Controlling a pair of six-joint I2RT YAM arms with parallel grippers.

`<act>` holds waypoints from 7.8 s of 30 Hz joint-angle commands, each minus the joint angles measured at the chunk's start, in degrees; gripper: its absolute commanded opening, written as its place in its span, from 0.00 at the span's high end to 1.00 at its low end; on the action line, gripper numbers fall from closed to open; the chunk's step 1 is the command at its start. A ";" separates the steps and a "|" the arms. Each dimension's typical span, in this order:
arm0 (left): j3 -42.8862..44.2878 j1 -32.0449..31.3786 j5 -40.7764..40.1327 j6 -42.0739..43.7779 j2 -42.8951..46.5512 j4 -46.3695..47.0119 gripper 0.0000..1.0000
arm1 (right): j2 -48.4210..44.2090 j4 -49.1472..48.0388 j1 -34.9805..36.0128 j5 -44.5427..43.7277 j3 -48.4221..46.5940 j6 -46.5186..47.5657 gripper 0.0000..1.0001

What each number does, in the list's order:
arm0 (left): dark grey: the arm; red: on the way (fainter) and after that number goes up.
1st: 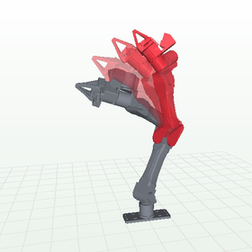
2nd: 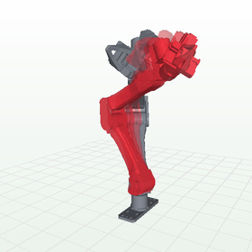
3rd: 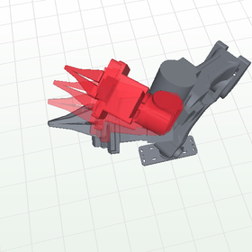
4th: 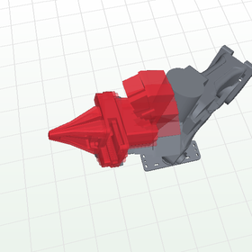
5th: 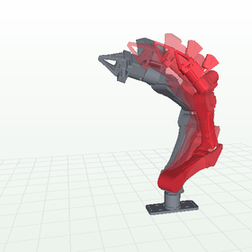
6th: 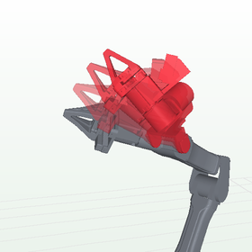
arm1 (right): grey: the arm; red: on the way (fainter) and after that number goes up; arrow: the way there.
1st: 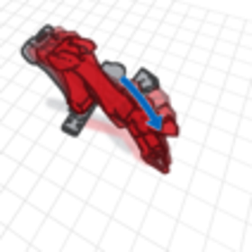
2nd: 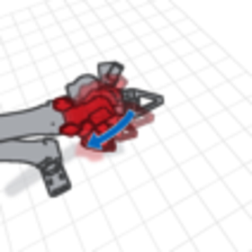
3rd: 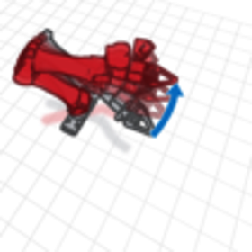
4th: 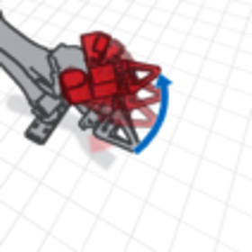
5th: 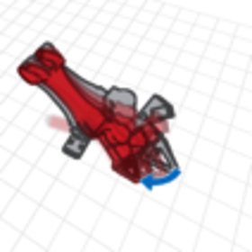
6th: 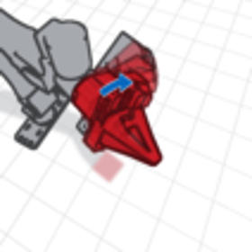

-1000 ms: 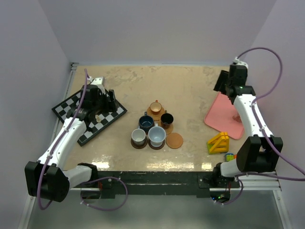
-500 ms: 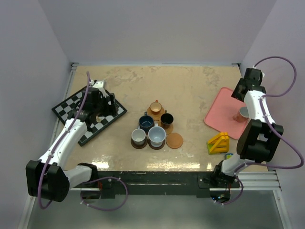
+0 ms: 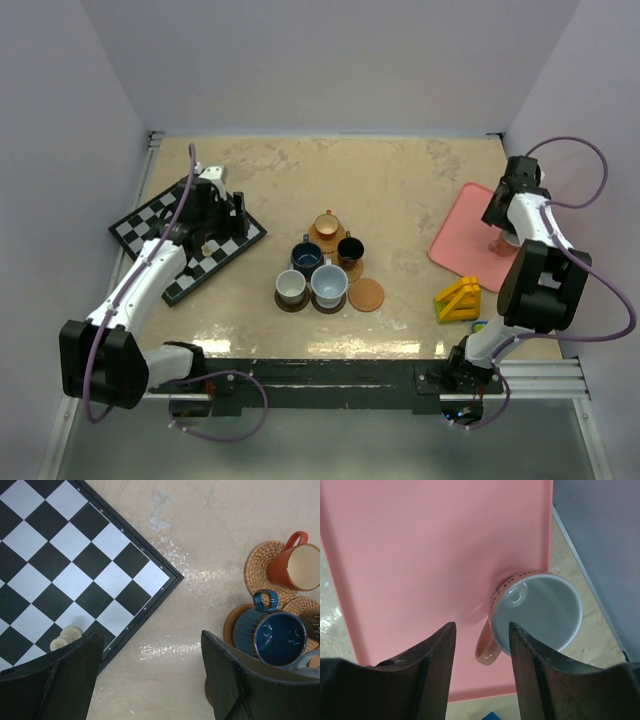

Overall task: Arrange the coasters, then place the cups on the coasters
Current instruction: Pick up the cup from the tray, then place the cup on the coaster.

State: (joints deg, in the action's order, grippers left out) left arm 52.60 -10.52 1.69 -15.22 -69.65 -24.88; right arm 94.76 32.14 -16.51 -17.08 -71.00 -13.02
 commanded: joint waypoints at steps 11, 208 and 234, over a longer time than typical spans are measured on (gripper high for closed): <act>8.65 -0.72 -0.63 6.51 -1.19 7.65 0.19 | -0.45 0.10 0.25 0.82 -0.96 0.53 1.00; 10.42 -11.71 -0.38 -4.82 4.43 10.82 0.00 | -27.00 0.47 68.28 -17.02 27.06 -48.24 1.00; 9.54 -11.45 0.68 -4.64 5.13 11.70 0.00 | -24.36 -0.68 68.46 -19.30 28.73 -47.19 1.00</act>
State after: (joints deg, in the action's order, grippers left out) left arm 62.87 -22.50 1.54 -19.97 -65.78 -15.49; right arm 70.13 34.20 51.51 -32.77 -41.91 -60.36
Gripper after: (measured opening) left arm 0.997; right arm 0.133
